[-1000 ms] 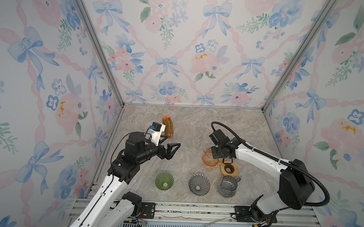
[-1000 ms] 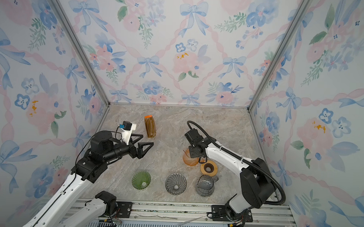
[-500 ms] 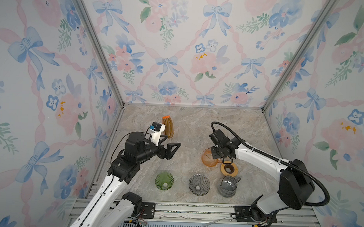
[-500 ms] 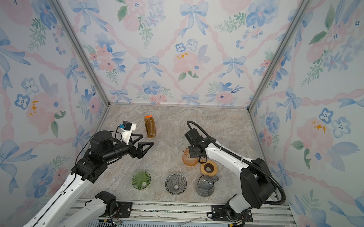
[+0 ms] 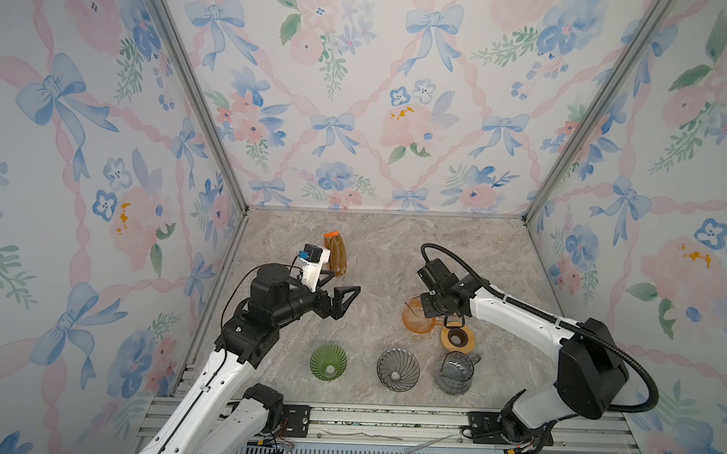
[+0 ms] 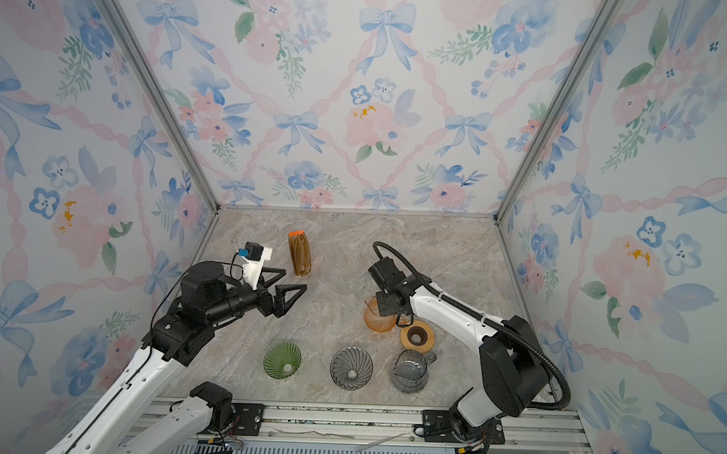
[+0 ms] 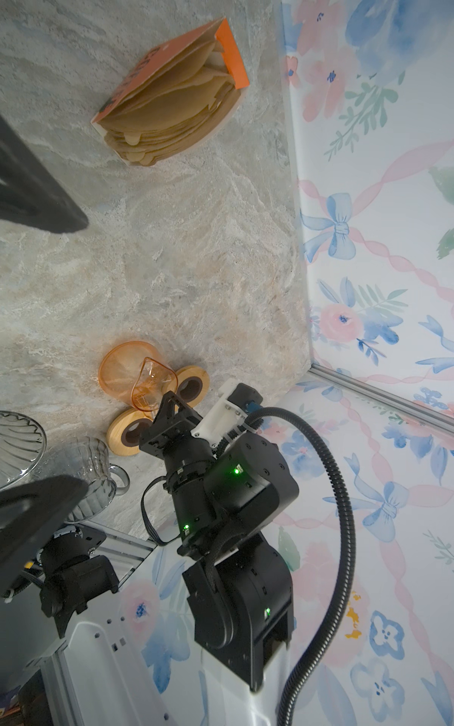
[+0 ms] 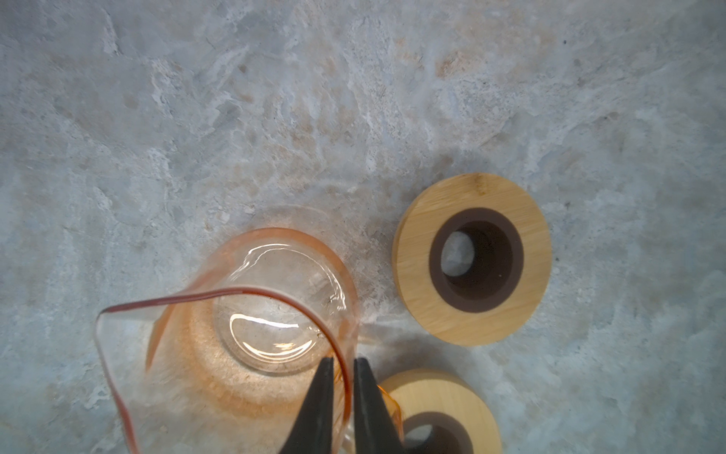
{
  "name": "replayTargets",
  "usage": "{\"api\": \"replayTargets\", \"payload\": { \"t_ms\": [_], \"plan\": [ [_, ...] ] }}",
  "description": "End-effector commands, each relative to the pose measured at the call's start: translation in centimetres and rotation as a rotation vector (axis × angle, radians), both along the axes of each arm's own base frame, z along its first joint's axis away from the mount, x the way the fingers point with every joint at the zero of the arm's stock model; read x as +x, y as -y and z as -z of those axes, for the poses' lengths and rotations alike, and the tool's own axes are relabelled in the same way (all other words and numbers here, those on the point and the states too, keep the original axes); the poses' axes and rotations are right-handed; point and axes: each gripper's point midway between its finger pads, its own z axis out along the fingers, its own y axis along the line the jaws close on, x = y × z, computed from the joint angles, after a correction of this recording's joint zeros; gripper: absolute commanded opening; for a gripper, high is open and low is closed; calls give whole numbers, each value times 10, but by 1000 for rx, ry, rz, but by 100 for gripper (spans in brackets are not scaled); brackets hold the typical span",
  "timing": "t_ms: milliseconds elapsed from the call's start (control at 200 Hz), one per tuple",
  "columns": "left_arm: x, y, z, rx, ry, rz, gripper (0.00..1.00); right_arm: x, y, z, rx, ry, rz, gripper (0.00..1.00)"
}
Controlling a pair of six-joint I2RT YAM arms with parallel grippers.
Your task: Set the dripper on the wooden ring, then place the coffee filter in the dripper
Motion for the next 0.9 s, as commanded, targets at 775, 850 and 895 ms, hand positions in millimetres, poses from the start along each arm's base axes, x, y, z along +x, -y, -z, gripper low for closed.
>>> {"api": "replayTargets", "payload": {
  "t_ms": [775,850,895],
  "plan": [
    [2,16,-1,-27,-16,68,98,-8,2,-24,88,68,28,22],
    [4,23,-1,-28,-32,87,98,-10,5,-33,114,93,31,25],
    [6,27,-1,-23,-40,94,98,-11,7,-37,134,101,36,26]
  ]
}}
